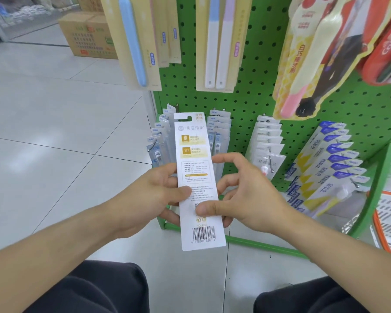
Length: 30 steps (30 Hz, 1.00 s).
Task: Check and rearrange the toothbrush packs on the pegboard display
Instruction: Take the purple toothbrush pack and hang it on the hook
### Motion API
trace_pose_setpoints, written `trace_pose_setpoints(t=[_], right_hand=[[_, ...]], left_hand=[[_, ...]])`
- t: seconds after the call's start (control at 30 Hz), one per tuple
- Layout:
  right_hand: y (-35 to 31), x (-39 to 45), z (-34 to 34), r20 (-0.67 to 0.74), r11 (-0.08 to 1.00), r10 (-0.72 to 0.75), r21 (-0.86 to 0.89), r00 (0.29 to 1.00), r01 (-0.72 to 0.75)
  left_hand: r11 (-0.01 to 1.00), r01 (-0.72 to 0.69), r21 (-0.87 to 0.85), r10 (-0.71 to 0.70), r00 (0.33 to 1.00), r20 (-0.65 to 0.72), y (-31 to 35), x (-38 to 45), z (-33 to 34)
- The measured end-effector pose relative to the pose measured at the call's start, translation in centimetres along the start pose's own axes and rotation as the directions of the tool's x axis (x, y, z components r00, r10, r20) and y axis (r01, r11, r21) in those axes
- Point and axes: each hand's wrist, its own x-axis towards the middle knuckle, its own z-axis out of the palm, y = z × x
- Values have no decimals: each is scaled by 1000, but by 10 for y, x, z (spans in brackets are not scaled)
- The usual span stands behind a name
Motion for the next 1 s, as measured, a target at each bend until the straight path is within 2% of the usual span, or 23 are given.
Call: trace_pose_setpoints(t=[0.37, 0.57, 0.8, 0.87, 0.93, 1.0], right_hand=[[9, 10, -3, 67, 999, -21, 49, 998, 18], [12, 10, -7, 202, 1000, 2, -5, 979, -1], [12, 10, -9, 254, 999, -32, -25, 967, 39], [11, 8, -11, 333, 998, -16, -59, 943, 38], [12, 7, -12, 416, 996, 2, -87, 909, 37], [14, 6, -11, 442, 995, 8, -90, 897, 35]], left_hand=[[999, -5, 46, 4, 1000, 31, -1, 2, 0], [991, 8, 134, 1, 998, -68, -2, 5, 0], [989, 64, 133, -67, 998, 21, -3, 5, 1], [991, 81, 106, -81, 997, -4, -3, 6, 2], [996, 44, 80, -39, 998, -55, -4, 8, 2], [998, 4, 69, 2, 996, -88, -4, 8, -1]])
